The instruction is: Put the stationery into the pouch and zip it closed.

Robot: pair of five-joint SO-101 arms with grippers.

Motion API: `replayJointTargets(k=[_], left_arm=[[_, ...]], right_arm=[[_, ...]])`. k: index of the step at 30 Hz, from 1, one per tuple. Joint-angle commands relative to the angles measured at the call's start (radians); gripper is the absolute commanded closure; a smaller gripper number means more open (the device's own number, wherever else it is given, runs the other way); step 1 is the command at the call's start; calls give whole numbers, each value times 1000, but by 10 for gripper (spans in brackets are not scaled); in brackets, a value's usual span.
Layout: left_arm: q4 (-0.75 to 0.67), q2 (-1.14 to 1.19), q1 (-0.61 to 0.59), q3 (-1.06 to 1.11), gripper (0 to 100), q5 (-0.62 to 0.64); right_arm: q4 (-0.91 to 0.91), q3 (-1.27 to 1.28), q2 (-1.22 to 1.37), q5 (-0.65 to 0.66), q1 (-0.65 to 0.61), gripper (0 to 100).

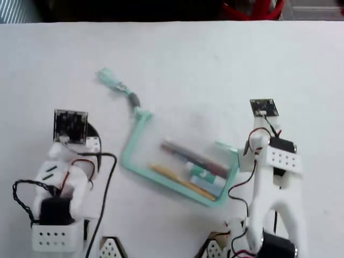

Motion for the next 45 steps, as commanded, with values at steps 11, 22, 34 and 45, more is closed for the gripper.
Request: replayJointTargets(k=[11,22,34,45], left_arm=[[-169,-354,15,315,976,54],[-170,-357,61,344,976,-32],[-28,-357,216,304,977,-157],[-28,-358,216,315,977,-155]], right_arm=[[2,-425,387,-160,-242,980],[271,-809,503,-198,-285,980],[236,-322,68,64,-642,980],[243,-500,483,60,-710,980]])
